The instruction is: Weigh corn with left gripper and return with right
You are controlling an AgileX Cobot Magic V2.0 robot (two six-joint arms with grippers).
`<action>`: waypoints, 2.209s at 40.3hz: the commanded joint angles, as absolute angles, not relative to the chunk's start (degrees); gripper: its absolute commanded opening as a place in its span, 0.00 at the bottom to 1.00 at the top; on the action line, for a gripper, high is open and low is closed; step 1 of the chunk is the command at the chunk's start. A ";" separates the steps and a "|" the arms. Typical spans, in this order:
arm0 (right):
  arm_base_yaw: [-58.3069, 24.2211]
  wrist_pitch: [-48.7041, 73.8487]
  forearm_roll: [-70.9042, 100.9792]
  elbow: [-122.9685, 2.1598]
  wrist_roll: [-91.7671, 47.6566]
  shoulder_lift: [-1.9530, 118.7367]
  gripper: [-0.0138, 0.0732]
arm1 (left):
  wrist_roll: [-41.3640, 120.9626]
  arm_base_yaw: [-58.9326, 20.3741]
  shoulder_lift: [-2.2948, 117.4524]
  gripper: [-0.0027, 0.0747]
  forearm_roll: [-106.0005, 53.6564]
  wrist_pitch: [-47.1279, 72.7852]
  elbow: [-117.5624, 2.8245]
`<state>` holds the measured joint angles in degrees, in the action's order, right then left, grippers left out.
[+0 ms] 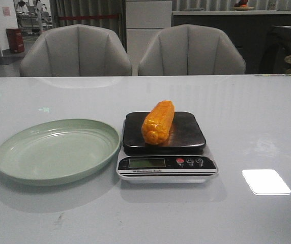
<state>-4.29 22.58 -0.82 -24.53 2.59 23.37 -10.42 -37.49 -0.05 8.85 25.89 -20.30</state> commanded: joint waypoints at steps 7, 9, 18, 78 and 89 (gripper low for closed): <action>-4.46 19.46 0.87 -26.78 3.91 24.07 0.40 | -10.71 -37.77 0.64 0.21 9.04 21.23 -21.78; -4.62 19.52 0.98 -26.78 4.10 24.35 0.44 | -10.71 -37.77 0.64 0.21 9.04 21.23 -21.78; -8.85 19.15 3.16 -28.57 4.27 30.95 0.87 | -10.71 -37.77 0.64 0.21 9.04 21.23 -21.78; -35.84 52.15 -7.63 -96.76 45.50 109.30 0.86 | -10.71 -37.77 0.64 0.21 9.04 21.23 -21.78; -35.96 54.18 -6.89 -97.15 46.83 113.45 0.86 | -10.71 -37.77 0.64 0.21 9.04 21.23 -21.78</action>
